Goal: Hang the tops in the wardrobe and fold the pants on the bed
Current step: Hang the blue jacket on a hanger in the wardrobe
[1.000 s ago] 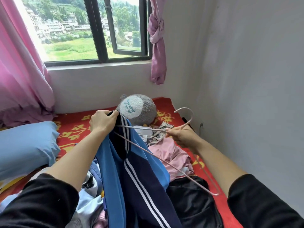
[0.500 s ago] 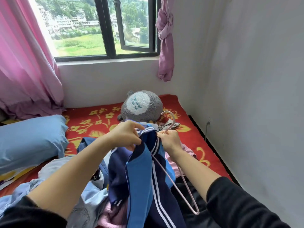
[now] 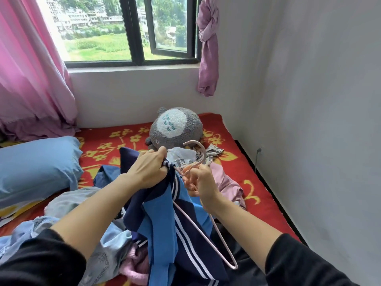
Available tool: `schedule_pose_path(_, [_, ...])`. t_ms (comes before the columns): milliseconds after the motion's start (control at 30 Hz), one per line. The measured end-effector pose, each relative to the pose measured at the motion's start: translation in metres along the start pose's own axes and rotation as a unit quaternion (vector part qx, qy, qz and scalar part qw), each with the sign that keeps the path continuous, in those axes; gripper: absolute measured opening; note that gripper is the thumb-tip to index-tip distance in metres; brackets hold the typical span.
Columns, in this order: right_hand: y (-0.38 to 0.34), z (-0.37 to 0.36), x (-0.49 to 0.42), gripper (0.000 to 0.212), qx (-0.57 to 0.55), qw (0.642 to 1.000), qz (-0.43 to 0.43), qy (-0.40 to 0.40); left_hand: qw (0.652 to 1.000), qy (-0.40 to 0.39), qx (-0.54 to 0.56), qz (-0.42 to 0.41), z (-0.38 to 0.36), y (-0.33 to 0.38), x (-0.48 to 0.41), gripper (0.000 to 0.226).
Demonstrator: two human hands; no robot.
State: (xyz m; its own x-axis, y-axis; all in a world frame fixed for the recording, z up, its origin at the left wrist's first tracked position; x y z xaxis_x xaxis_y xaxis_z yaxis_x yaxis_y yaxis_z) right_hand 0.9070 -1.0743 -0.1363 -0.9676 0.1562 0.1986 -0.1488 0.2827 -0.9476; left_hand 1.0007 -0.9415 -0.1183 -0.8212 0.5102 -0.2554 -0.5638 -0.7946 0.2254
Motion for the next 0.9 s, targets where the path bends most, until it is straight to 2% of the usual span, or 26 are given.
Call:
schedule_pose_path(100, [0.006, 0.007, -0.003, 0.016, -0.081, 0.993, -0.086, -0.032, 0.996, 0.013, 0.082, -0.013, 0.003, 0.000, 0.003, 0.020])
schedule_pose_path(167, [0.010, 0.013, -0.010, 0.016, -0.020, 0.993, -0.102, -0.061, 0.993, 0.016, 0.112, -0.020, 0.005, 0.002, 0.007, 0.020])
schedule_pose_path(233, [0.016, 0.017, -0.016, 0.006, 0.163, 0.979, -0.062, -0.106, 0.988, 0.022, 0.148, -0.024, 0.009, 0.008, 0.010, 0.019])
schedule_pose_path(267, [0.019, 0.017, -0.019, 0.014, 0.227, 0.965, -0.036, -0.125, 0.985, 0.020, 0.167, -0.031, 0.011, 0.011, 0.011, 0.019])
schedule_pose_path(400, [0.020, 0.016, -0.028, 0.023, 0.292, 0.946, 0.112, -0.082, 0.973, -0.030, 0.211, -0.088, 0.019, 0.025, 0.018, 0.015])
schedule_pose_path(500, [0.021, 0.018, -0.034, 0.026, 0.416, 0.887, 0.200, -0.011, 0.972, -0.038, 0.206, -0.106, 0.021, 0.031, 0.025, 0.018])
schedule_pose_path(600, [0.020, 0.014, -0.038, 0.025, 0.479, 0.848, 0.224, 0.016, 0.969, -0.033, 0.224, -0.104, 0.023, 0.036, 0.027, 0.016])
schedule_pose_path(667, [0.021, 0.014, -0.045, 0.015, 0.556, 0.805, 0.206, 0.007, 0.966, -0.034, 0.226, -0.120, 0.025, 0.037, 0.029, 0.015])
schedule_pose_path(733, [0.022, 0.027, -0.054, 0.007, 0.632, 0.756, 0.170, 0.017, 0.967, -0.030, 0.217, -0.131, 0.029, 0.033, 0.033, 0.030])
schedule_pose_path(833, [0.025, 0.059, -0.059, 0.005, 0.687, 0.720, 0.090, 0.048, 0.977, -0.004, 0.172, -0.122, 0.034, 0.016, 0.042, 0.052])
schedule_pose_path(900, [0.029, 0.080, -0.059, 0.006, 0.730, 0.679, 0.048, 0.068, 0.985, 0.005, 0.133, -0.107, 0.035, 0.005, 0.044, 0.063])
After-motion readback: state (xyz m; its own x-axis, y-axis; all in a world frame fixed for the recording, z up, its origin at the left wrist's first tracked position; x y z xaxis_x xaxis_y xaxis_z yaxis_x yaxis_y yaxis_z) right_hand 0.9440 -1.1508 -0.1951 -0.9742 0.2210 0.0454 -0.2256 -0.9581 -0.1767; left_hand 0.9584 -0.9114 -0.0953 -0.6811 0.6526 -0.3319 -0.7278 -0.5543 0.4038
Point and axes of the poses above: each hand's wrist, its own x-axis away from the middle knuckle, its own z-axis out of the back of the hand, y = z × x, the point moved 4 cm from there along -x, towards the middle knuckle, and after that the axes turned 4 degrees about y, right-handed, at the moved point
